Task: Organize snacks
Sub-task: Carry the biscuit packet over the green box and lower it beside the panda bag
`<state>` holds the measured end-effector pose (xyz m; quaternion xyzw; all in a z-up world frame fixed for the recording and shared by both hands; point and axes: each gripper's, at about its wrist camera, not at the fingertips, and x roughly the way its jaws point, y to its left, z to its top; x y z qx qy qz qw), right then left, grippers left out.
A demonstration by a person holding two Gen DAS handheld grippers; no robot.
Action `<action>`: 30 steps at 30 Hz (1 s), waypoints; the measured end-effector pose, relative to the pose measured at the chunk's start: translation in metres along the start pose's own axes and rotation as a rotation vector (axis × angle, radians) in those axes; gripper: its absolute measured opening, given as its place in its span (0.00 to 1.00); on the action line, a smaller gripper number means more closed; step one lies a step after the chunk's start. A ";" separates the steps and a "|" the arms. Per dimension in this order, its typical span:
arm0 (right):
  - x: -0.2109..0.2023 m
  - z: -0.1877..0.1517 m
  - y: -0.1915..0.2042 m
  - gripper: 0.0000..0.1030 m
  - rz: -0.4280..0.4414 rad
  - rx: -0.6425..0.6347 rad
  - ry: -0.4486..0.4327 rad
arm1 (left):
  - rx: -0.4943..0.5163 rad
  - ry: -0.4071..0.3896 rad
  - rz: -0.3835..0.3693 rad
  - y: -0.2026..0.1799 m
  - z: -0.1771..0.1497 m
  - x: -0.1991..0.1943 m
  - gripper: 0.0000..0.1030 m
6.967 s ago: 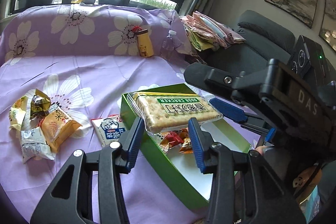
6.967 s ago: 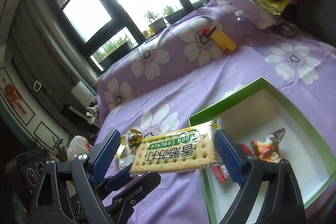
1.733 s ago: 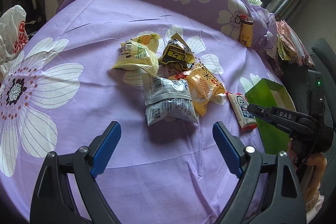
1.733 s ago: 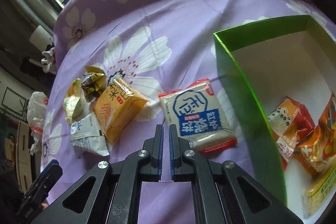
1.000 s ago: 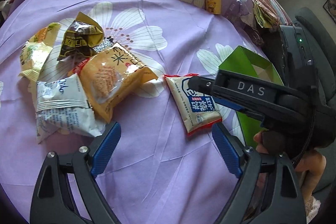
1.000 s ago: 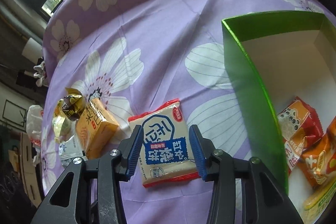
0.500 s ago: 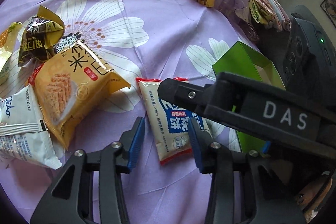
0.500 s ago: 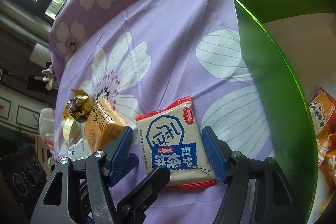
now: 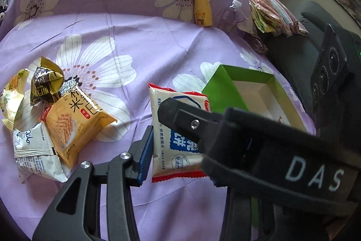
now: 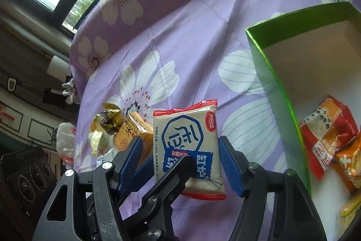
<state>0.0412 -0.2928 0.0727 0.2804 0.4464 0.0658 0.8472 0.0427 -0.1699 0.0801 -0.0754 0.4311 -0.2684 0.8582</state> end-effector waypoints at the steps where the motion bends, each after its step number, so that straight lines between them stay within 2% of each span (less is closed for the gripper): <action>1: -0.009 0.000 0.000 0.69 0.018 0.004 -0.024 | 0.017 -0.015 -0.012 -0.007 0.001 -0.004 0.40; 3: -0.029 -0.001 -0.002 0.69 0.010 0.002 -0.079 | 0.044 -0.030 -0.044 -0.020 0.002 -0.011 0.40; 8: -0.069 -0.003 -0.009 0.69 0.020 0.001 -0.184 | 0.127 -0.081 -0.064 -0.053 0.004 -0.022 0.40; 12: -0.088 -0.004 -0.026 0.69 0.001 0.046 -0.233 | 0.167 -0.056 -0.107 -0.072 0.005 -0.013 0.40; 21: -0.101 -0.003 -0.077 0.69 -0.067 0.192 -0.251 | 0.198 0.061 -0.182 -0.106 0.000 0.025 0.40; 26: -0.097 -0.004 -0.097 0.69 -0.088 0.239 -0.222 | 0.184 0.117 -0.188 -0.113 -0.005 0.039 0.40; 30: -0.092 -0.005 -0.104 0.69 -0.077 0.257 -0.195 | 0.211 0.119 -0.160 -0.118 -0.006 0.040 0.40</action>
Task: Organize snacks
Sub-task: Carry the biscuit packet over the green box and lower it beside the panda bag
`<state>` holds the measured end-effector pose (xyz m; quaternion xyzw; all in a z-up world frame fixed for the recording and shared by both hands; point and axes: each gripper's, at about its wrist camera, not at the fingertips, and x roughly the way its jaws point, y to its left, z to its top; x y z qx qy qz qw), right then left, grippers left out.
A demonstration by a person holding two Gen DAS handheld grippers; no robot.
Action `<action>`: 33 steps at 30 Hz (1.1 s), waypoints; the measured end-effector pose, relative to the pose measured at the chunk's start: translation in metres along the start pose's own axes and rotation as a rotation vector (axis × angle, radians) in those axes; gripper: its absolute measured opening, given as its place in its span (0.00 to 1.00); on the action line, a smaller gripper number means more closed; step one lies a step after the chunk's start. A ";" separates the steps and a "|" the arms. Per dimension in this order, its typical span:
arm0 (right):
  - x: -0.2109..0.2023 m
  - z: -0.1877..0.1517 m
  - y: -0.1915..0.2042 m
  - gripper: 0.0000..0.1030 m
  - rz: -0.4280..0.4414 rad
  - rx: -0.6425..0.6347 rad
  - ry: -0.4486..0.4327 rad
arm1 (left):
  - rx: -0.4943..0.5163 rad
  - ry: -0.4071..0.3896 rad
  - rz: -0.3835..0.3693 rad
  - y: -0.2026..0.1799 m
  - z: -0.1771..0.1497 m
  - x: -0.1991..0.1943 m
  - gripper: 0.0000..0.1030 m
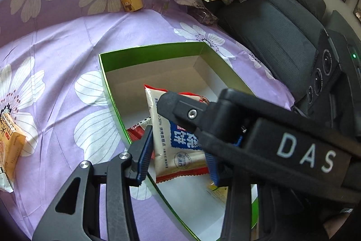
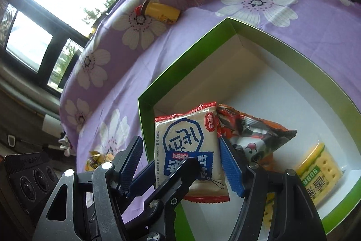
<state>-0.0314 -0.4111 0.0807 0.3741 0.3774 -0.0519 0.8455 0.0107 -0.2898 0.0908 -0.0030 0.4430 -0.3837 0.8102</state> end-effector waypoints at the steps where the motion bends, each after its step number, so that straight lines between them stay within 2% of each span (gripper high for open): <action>1: 0.001 0.000 -0.001 0.69 0.003 0.004 0.005 | 0.000 0.007 0.005 -0.001 0.000 0.001 0.40; 9: 0.010 -0.001 -0.003 0.69 0.023 0.012 0.045 | -0.004 0.021 0.056 0.004 -0.003 0.000 0.38; 20: 0.018 -0.004 0.008 0.69 -0.004 -0.037 0.077 | -0.022 0.023 0.051 0.015 -0.009 -0.007 0.35; 29: 0.021 -0.007 0.014 0.69 0.000 -0.062 0.105 | 0.001 0.030 0.063 0.018 -0.014 -0.013 0.34; 33: 0.021 -0.007 0.015 0.69 0.001 -0.065 0.106 | -0.015 0.025 0.042 0.021 -0.015 -0.015 0.34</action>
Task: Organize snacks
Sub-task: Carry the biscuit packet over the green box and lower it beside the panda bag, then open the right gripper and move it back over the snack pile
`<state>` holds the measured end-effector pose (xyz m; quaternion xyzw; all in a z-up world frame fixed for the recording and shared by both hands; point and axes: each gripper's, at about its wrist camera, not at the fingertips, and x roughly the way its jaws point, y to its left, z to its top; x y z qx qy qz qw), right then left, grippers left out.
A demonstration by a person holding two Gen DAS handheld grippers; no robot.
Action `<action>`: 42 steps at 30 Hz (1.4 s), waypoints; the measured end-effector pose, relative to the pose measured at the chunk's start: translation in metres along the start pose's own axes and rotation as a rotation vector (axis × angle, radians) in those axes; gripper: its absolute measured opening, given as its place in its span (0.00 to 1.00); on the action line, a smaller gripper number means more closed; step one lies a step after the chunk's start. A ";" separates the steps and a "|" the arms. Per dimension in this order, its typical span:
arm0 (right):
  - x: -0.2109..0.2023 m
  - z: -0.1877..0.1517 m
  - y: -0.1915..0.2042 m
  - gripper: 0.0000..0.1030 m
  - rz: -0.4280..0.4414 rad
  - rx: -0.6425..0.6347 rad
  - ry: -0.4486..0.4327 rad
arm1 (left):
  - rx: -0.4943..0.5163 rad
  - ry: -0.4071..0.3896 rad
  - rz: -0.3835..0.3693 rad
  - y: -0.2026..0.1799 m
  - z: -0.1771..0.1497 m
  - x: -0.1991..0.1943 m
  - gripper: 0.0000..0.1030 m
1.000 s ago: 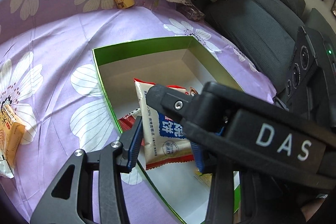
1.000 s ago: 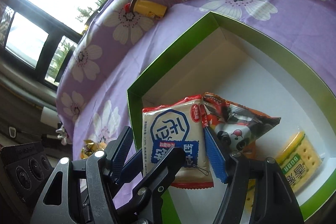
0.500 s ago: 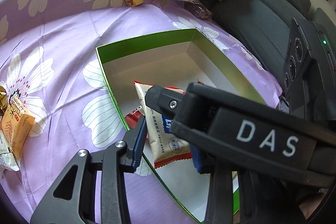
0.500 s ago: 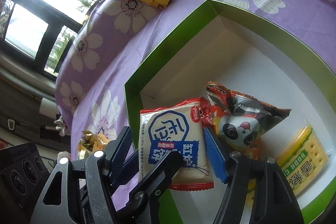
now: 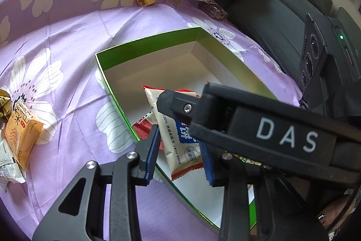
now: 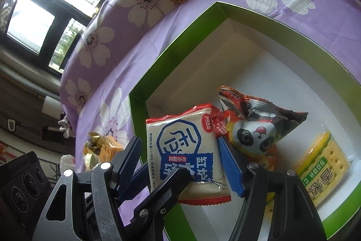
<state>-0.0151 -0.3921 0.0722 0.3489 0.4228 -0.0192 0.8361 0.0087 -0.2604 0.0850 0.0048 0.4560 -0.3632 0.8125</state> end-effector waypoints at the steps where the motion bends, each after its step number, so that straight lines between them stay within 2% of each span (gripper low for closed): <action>1: 0.000 0.000 0.000 0.69 -0.005 -0.001 0.000 | -0.010 -0.006 -0.012 0.001 0.000 0.000 0.34; 4: 0.001 0.000 0.001 0.69 -0.028 -0.007 0.000 | -0.056 -0.020 -0.060 0.005 0.000 -0.005 0.35; 6: 0.000 0.000 0.001 0.69 -0.037 -0.015 -0.004 | -0.084 -0.031 -0.104 0.006 -0.001 -0.015 0.43; 8: -0.006 0.000 0.000 0.69 -0.038 -0.015 -0.028 | -0.090 -0.054 -0.129 0.006 -0.003 -0.028 0.60; 11: -0.018 0.000 -0.002 0.69 -0.040 -0.005 -0.080 | -0.096 -0.104 -0.110 0.009 -0.005 -0.051 0.69; 14: -0.028 0.000 0.001 0.78 -0.038 -0.003 -0.134 | -0.124 -0.145 -0.096 0.022 -0.009 -0.073 0.80; 17: -0.034 -0.002 0.011 0.80 -0.040 -0.022 -0.170 | -0.141 -0.172 -0.043 0.039 -0.018 -0.095 0.88; 23: -0.031 -0.008 0.040 0.84 -0.033 -0.069 -0.207 | -0.250 -0.210 0.129 0.094 -0.030 -0.132 0.90; 26: -0.020 -0.015 0.061 0.86 -0.020 -0.126 -0.192 | -0.284 -0.243 0.162 0.121 -0.042 -0.153 0.96; 29: -0.010 -0.024 0.084 0.88 -0.037 -0.189 -0.195 | -0.332 -0.287 0.208 0.148 -0.059 -0.168 0.97; 34: 0.010 -0.045 0.120 0.90 -0.035 -0.283 -0.226 | -0.470 -0.286 0.276 0.204 -0.083 -0.170 0.97; 37: 0.028 -0.056 0.136 0.90 -0.044 -0.321 -0.207 | -0.542 -0.268 0.342 0.233 -0.090 -0.170 0.97; 42: 0.056 -0.072 0.148 0.90 -0.099 -0.364 -0.144 | -0.635 -0.289 0.342 0.257 -0.099 -0.178 0.97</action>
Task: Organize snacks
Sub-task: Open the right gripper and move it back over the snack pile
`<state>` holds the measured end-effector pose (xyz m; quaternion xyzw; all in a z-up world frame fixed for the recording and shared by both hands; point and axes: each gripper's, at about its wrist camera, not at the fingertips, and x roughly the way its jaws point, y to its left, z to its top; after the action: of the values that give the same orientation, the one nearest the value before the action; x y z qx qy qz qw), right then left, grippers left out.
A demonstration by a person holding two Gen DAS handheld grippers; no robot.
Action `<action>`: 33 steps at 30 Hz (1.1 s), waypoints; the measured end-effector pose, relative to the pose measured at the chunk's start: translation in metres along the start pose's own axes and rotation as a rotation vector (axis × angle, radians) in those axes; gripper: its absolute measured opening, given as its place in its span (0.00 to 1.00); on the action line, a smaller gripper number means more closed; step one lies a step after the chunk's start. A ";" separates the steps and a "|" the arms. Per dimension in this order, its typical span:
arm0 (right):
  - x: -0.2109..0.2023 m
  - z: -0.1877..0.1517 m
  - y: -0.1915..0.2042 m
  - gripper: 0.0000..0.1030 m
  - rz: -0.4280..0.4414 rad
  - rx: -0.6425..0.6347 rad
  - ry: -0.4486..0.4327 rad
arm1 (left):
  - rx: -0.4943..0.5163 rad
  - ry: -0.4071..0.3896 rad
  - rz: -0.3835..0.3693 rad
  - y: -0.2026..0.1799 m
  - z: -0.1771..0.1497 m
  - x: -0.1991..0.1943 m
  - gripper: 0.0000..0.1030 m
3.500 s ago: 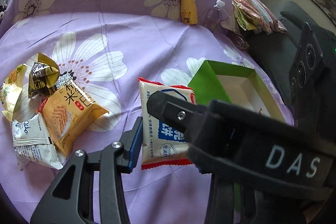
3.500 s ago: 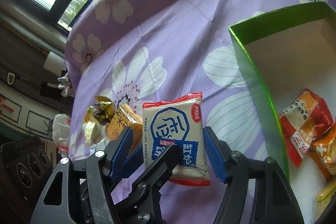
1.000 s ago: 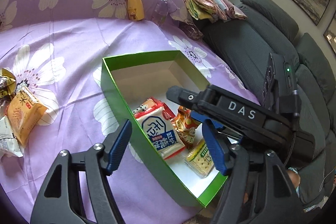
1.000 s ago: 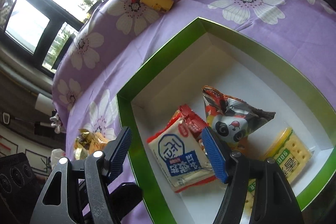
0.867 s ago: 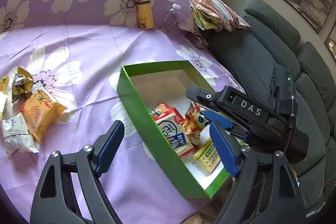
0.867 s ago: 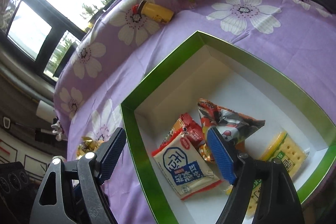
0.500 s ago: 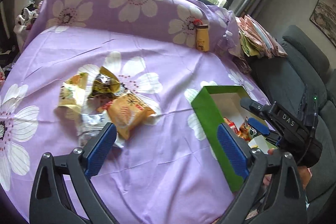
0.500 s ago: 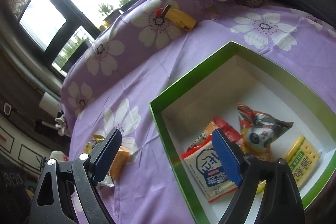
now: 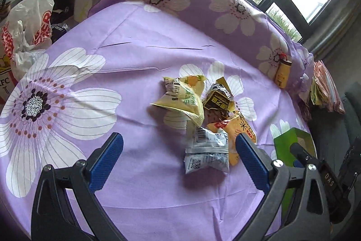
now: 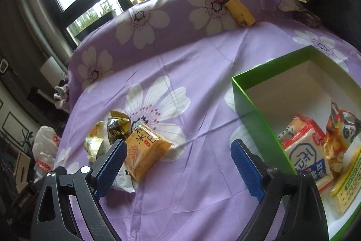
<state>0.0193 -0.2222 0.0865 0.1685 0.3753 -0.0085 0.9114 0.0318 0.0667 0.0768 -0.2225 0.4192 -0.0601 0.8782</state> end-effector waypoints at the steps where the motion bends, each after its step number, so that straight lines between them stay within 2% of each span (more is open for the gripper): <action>1: 0.004 -0.002 0.003 0.90 0.003 -0.010 0.010 | -0.006 0.002 0.007 0.001 0.001 0.001 0.97; 11: 0.024 -0.018 0.021 0.90 0.023 -0.051 0.075 | -0.010 0.072 0.027 0.000 -0.005 0.020 0.97; 17: 0.024 -0.019 0.023 0.90 0.006 -0.060 0.074 | 0.007 0.054 0.047 -0.003 -0.007 0.018 0.97; 22: 0.025 -0.019 0.022 0.90 0.013 -0.052 0.087 | -0.009 0.081 0.033 -0.002 -0.008 0.021 0.97; 33: 0.027 -0.020 0.020 0.90 0.028 -0.040 0.097 | 0.027 0.098 0.037 -0.006 -0.009 0.022 0.97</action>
<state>0.0279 -0.1940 0.0612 0.1559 0.4167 0.0201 0.8954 0.0396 0.0515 0.0585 -0.1998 0.4646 -0.0604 0.8605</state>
